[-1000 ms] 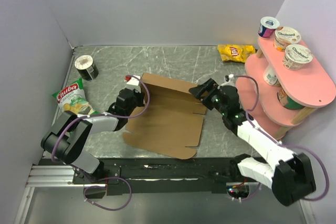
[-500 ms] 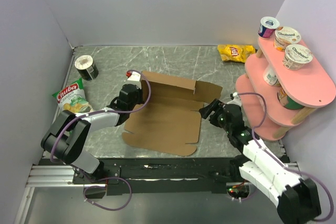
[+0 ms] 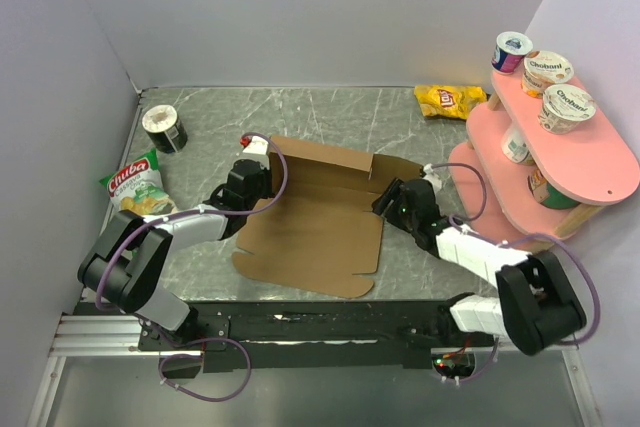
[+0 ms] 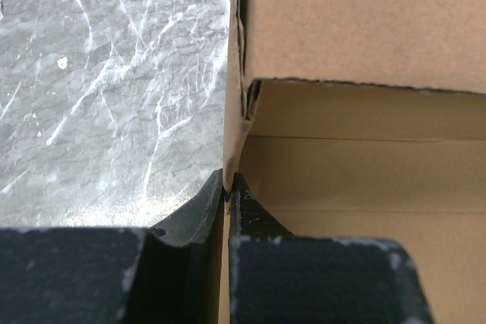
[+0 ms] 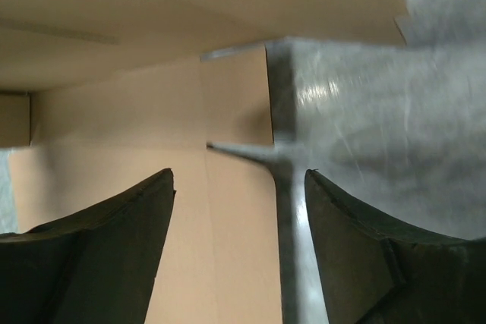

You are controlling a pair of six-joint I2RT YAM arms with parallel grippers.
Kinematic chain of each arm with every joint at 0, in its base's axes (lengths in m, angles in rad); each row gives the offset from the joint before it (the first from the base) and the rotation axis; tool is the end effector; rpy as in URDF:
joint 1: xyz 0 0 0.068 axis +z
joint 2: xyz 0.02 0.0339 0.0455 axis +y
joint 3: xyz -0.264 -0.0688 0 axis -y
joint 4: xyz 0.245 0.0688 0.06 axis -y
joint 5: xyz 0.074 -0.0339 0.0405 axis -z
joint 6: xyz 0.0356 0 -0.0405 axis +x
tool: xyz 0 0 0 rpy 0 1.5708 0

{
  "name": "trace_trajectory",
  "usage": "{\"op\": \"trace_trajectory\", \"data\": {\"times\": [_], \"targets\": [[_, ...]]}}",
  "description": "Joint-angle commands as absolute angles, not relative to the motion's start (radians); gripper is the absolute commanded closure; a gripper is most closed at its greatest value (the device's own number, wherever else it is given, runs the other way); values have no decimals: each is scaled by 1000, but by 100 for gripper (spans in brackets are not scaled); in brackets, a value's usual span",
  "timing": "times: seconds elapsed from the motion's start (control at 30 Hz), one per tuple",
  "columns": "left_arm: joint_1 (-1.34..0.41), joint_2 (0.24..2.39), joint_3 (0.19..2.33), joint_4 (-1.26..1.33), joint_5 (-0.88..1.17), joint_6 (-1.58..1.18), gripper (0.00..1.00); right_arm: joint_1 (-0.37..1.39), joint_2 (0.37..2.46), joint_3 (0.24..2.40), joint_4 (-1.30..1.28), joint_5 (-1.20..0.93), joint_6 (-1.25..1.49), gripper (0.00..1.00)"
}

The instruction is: Fold the paper box

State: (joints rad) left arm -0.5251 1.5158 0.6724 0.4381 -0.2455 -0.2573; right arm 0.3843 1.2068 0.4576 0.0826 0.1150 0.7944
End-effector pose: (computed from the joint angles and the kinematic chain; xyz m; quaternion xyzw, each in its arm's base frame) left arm 0.2751 -0.1494 0.1912 0.0438 0.8302 -0.1137 0.5439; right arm 0.2168 0.0833 0.1697 0.2074 0.8741 0.1994 0.3913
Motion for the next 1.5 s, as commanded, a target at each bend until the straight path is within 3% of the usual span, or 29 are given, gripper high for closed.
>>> {"op": "trace_trajectory", "data": {"times": [0.0,0.23,0.5,0.8,1.0,1.47], "targets": [[-531,1512,701,422,-244,-281,99,391,1290,534,163,181,801,27],[-531,1514,703,425,-239,-282,99,391,1407,574,152,216,828,40],[-531,1523,706,422,-241,-278,99,391,1494,575,267,212,795,46],[-531,1525,707,423,-236,-272,99,397,1502,453,617,206,678,52],[-531,1531,710,420,-226,-270,99,463,1512,504,586,290,571,71],[-531,1536,713,422,-202,-270,99,649,1640,670,511,489,445,73]]}}
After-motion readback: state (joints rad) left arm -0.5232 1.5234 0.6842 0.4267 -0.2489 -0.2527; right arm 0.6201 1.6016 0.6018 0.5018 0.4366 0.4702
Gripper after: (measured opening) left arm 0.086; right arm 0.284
